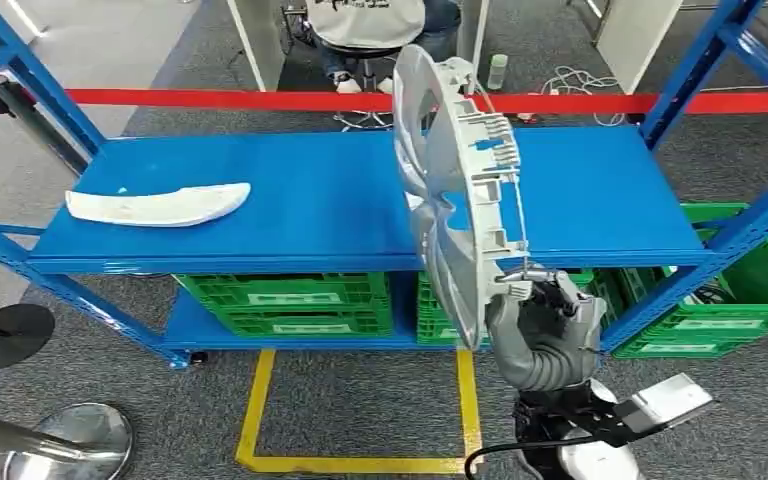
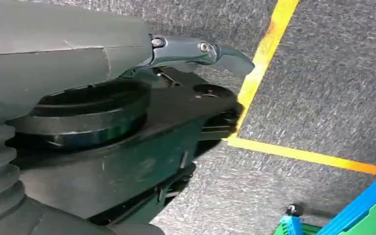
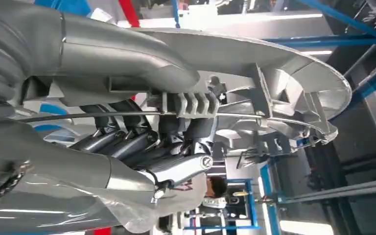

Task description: Take the parts from the cabinet and place them on the table.

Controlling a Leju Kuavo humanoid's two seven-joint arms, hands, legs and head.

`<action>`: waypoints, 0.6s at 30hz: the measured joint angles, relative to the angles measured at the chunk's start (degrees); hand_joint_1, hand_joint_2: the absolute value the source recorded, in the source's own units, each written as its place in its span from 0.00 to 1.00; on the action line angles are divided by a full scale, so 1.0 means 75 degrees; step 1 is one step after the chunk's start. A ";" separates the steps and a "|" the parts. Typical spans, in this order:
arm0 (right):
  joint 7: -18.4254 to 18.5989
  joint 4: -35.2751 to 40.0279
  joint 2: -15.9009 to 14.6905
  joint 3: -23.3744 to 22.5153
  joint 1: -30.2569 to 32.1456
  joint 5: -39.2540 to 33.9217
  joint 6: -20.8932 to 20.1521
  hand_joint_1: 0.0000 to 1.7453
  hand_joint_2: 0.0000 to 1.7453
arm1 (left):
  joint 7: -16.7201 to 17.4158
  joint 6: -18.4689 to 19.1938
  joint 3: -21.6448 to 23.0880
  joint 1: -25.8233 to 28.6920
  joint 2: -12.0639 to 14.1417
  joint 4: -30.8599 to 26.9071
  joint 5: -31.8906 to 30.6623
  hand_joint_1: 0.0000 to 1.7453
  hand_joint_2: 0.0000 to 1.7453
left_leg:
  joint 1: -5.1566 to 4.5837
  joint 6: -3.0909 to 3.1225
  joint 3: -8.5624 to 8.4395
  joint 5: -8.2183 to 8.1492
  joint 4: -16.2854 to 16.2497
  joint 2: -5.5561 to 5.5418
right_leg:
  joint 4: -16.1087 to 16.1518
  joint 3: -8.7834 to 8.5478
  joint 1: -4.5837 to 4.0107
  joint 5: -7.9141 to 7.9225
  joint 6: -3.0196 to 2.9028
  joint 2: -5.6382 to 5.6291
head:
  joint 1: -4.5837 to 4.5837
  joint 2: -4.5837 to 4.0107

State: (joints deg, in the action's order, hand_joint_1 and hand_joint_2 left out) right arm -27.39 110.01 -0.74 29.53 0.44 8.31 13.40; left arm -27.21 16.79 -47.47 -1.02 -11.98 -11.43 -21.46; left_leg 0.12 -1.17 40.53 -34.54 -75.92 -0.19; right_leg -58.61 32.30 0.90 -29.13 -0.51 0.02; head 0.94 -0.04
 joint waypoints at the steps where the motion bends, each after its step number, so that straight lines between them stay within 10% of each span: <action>1: 0.0000 0.0000 -0.0003 0.0000 0.0006 0.0009 0.0003 1.00 1.00 | 0.0000 0.0006 0.0000 -0.0001 0.0003 0.0000 -0.0006 0.00 1.00 | -0.0001 0.0039 -0.0210 0.0375 0.0489 0.0000 | 0.0000 -0.0022 -0.0011 -0.0009 -0.0004 -0.0014 | 0.0006 0.0000; 3: -0.0003 0.0032 0.0000 0.0006 0.0004 0.0020 0.0032 1.00 1.00 | 0.0000 0.0017 0.0000 -0.0007 0.0011 0.0000 -0.0006 0.00 1.00 | -0.0031 0.0169 -0.0787 0.1083 0.1774 -0.0003 | 0.0001 -0.0079 -0.0030 -0.0033 0.0004 -0.0027 | 0.0003 0.0000; 9: 0.0046 0.0128 -0.0003 0.0009 0.0011 0.0213 0.0306 1.00 1.00 | 0.0058 -0.0102 -0.0006 0.0001 0.0035 0.0000 -0.0023 0.00 1.00 | 0.0018 0.0331 -0.0984 0.1043 0.2402 0.0012 | -0.0006 0.0041 -0.0073 -0.0072 0.0209 0.0006 | 0.0000 0.0000; 14: 0.0070 0.0146 -0.0032 0.0044 0.0027 0.0271 0.0358 1.00 1.00 | 0.0233 -0.0265 -0.0009 -0.0014 0.0038 0.0000 -0.0093 0.00 1.00 | -0.0001 0.0375 -0.0993 0.1067 0.2423 0.0026 | -0.2193 0.1105 -0.0034 -0.1073 0.0344 0.0006 | -0.0061 0.0000; 16: 0.0108 0.0143 -0.0061 0.0055 0.0041 0.0274 0.0367 1.00 1.00 | 0.0283 -0.0300 -0.0012 -0.0010 0.0038 0.0000 -0.0102 0.00 1.00 | 0.0000 0.0369 -0.0996 0.1079 0.2405 0.0022 | -0.2026 0.1053 -0.0020 -0.0790 0.0365 0.0007 | -0.0058 0.0000; 18: 0.0114 0.0146 -0.0064 0.0076 0.0026 0.0311 0.0396 1.00 1.00 | 0.0349 -0.0379 -0.0012 -0.0016 0.0032 0.0000 -0.0128 0.00 1.00 | 0.0013 0.0343 -0.0997 0.1061 0.2358 0.0007 | -0.0841 0.0451 -0.0006 -0.0133 0.0369 0.0011 | -0.0064 0.0000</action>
State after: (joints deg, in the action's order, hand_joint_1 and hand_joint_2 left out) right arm -26.53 111.10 -1.22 30.10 0.64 10.64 16.37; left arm -24.59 13.95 -47.56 -1.14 -11.74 -11.43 -22.42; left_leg 0.22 1.40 33.06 -26.58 -58.23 -0.14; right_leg -64.92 35.68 0.86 -30.13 2.25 0.10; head 0.46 -0.04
